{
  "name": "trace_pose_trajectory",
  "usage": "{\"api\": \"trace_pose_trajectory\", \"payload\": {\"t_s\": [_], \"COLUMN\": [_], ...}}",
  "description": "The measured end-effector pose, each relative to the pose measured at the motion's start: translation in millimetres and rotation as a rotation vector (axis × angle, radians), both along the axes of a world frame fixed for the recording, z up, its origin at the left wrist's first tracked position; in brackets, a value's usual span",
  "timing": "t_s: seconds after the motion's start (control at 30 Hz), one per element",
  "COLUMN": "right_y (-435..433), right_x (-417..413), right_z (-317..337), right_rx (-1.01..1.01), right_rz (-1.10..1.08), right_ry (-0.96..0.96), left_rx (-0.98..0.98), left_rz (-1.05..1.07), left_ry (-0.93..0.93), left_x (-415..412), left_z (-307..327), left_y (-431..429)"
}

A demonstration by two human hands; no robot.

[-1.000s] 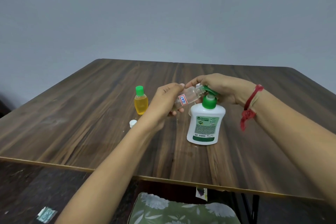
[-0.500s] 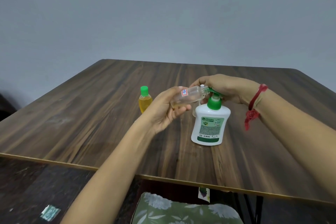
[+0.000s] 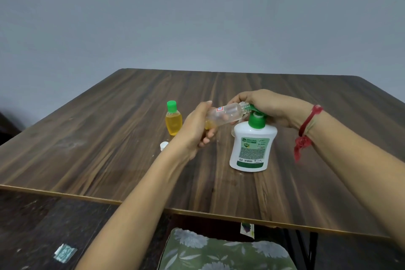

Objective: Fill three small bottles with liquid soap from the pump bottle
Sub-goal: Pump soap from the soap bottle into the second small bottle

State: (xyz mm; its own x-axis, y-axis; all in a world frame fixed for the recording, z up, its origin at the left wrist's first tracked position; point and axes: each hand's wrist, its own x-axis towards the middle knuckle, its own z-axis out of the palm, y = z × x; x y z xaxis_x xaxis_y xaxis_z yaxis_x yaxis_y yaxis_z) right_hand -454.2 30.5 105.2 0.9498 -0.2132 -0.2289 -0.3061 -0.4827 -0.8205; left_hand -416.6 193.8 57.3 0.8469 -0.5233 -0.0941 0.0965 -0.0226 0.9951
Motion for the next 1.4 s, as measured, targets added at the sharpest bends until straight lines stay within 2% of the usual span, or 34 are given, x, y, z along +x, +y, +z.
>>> {"api": "trace_pose_trajectory", "payload": {"t_s": [0.17, 0.33, 0.57, 0.7, 0.9, 1.03, 1.23, 1.4], "right_y": [-3, 1, -4, -2, -4, -2, -2, -1], "right_x": [0, 1, 1, 0, 2, 1, 1, 1], "right_z": [12, -1, 10, 0, 10, -1, 13, -1], "right_rx": [-0.121, -0.015, -0.124, 0.008, -0.137, -0.027, -0.187, -0.130], "right_rz": [0.025, 0.008, 0.044, 0.031, 0.053, 0.049, 0.060, 0.039], "right_ry": [0.022, -0.003, 0.029, 0.008, 0.034, 0.012, 0.049, 0.014], "left_rx": [-0.071, -0.061, -0.076, -0.064, -0.071, -0.047, -0.047, -0.050], "left_rz": [-0.057, -0.050, -0.092, -0.084, -0.106, -0.094, -0.116, -0.099], "left_ry": [0.074, 0.098, 0.125, 0.142, 0.151, 0.162, 0.191, 0.215], "left_x": [-2, 1, 1, 1, 0, 1, 0, 0], "left_z": [2, 0, 1, 1, 3, 2, 3, -1], "left_y": [-2, -1, -3, -2, -2, 1, -1, 0]}}
